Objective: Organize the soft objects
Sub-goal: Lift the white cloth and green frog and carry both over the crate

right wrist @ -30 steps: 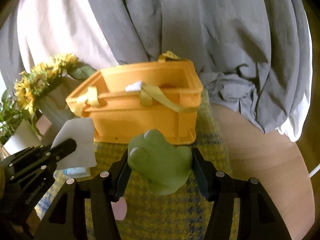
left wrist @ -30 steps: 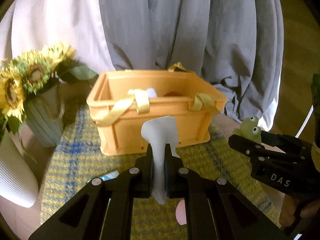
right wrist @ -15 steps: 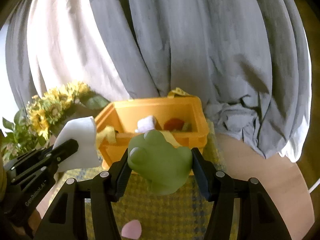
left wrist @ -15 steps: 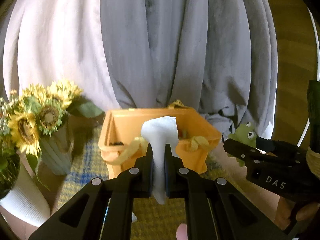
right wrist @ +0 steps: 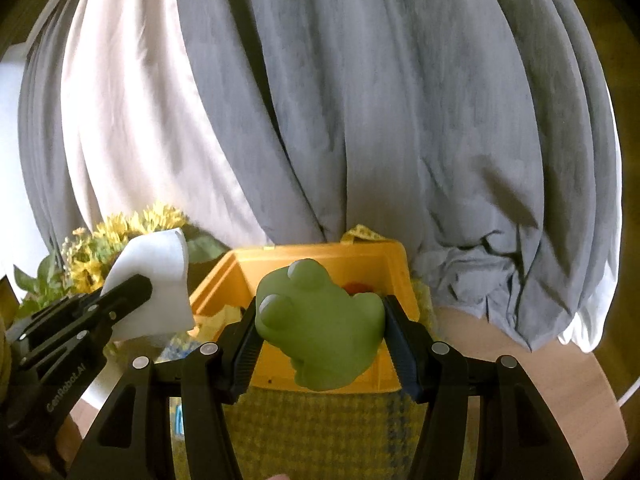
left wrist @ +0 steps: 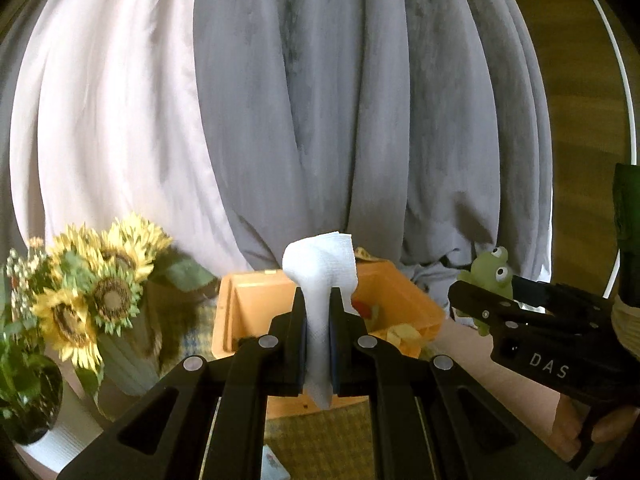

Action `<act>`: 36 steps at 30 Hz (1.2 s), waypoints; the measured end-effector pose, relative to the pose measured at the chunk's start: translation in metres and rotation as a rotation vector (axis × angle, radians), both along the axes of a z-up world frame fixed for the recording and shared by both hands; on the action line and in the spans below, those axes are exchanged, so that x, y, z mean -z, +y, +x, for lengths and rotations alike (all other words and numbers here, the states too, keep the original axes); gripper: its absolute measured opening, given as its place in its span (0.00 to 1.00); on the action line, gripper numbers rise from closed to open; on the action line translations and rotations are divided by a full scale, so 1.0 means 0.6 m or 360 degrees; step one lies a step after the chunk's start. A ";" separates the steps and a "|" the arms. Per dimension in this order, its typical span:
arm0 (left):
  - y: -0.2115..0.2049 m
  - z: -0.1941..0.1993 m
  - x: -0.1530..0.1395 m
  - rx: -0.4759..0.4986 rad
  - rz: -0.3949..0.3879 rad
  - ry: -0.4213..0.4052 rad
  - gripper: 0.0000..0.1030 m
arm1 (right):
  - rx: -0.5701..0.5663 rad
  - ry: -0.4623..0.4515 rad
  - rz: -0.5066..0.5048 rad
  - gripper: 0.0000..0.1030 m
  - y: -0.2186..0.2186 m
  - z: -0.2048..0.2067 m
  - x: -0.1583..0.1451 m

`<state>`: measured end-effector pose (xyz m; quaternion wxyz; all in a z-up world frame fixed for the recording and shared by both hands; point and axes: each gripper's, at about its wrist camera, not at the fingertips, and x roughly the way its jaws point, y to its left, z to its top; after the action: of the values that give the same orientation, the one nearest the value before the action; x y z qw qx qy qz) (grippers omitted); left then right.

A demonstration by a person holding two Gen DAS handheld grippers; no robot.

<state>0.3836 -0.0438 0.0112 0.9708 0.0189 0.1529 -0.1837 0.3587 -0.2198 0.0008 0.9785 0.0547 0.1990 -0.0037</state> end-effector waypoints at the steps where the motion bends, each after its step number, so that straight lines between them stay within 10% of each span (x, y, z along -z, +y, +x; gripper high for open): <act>1: 0.000 0.001 -0.003 -0.0002 -0.0002 -0.0011 0.10 | 0.0001 -0.0012 -0.0002 0.57 0.000 0.002 -0.004; 36: -0.011 0.168 -0.005 -0.0058 0.0098 0.0019 0.10 | 0.0021 -0.0012 -0.0095 0.57 0.000 0.168 -0.023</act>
<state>0.4845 -0.0502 0.0141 0.9720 0.0448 0.1647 -0.1614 0.4598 -0.2197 0.0145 0.9803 0.0269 0.1948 -0.0159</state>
